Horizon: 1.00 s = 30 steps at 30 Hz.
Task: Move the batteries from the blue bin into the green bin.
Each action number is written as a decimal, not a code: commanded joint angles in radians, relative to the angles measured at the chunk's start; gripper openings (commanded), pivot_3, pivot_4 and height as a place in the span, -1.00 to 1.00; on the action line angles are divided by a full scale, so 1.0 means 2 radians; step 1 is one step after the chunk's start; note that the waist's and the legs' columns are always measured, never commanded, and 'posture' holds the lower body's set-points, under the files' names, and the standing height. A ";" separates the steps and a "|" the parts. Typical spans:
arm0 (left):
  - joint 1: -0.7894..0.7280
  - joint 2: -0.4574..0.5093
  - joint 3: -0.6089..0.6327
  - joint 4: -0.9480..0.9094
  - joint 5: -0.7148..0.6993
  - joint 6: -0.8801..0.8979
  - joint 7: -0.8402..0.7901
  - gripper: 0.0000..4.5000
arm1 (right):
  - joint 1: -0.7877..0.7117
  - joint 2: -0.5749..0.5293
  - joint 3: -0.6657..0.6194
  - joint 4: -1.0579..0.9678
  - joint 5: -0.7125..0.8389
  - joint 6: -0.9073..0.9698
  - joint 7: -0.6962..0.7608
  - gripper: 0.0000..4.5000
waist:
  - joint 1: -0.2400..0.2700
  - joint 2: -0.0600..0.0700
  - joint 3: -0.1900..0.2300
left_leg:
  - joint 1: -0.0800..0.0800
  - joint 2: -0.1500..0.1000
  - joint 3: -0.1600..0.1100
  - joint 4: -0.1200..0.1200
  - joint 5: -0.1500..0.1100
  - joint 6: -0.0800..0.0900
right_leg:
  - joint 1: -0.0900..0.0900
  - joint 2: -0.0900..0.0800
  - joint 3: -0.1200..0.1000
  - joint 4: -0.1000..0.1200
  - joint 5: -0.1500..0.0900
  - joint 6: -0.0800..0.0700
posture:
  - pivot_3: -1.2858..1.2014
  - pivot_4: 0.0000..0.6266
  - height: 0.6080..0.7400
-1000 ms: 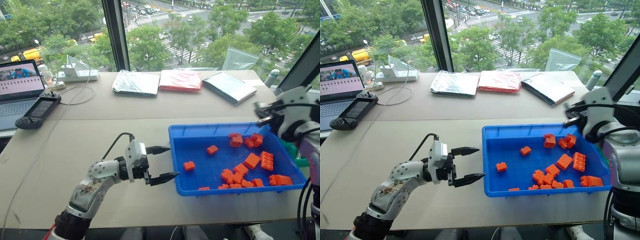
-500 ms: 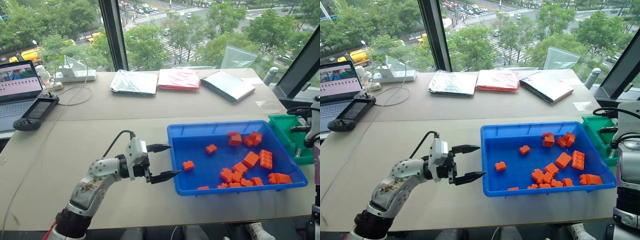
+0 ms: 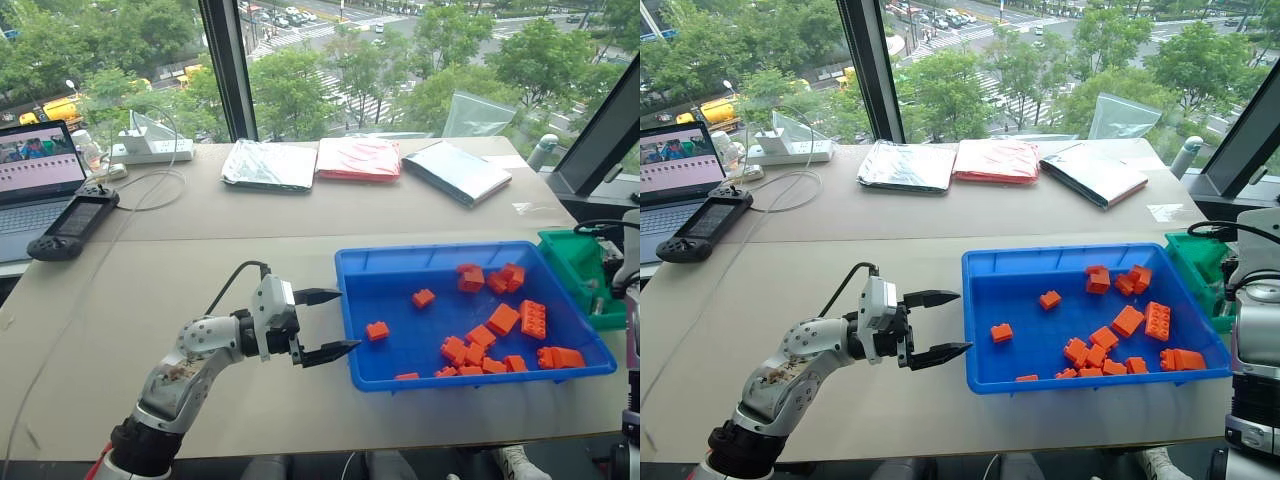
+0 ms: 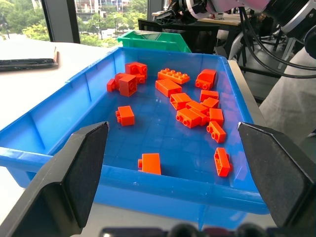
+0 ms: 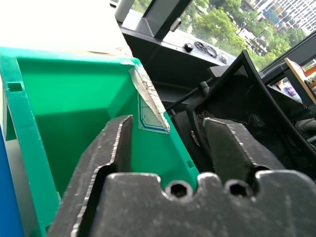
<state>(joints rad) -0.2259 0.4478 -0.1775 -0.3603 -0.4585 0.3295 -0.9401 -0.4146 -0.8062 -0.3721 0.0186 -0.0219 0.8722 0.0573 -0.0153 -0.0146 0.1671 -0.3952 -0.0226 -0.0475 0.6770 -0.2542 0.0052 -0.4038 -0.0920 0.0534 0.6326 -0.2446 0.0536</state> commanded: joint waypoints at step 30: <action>-0.012 -0.060 0.022 0.020 -0.023 -0.055 0.019 1.00 | 0.173 -0.037 0.000 -0.336 0.371 0.005 0.403 0.99 | 0.003 0.000 0.000 | 0.000 0.000 -0.001 0.001 0.000 0.000 | 0.001 0.000 0.000 -0.001 0.000 0.001 | 0.03 -0.52 1.00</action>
<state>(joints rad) -0.2382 0.3323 -0.1348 -0.3058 -0.4970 0.2235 -0.9053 -0.0754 -0.8642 -0.3643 -0.6031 0.6838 0.9059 0.8335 -0.0089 -0.0148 0.1674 -0.3955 -0.0222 -0.0491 0.6791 -0.2544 0.0055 -0.4025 -0.0917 0.0528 0.6317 -0.2440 0.0547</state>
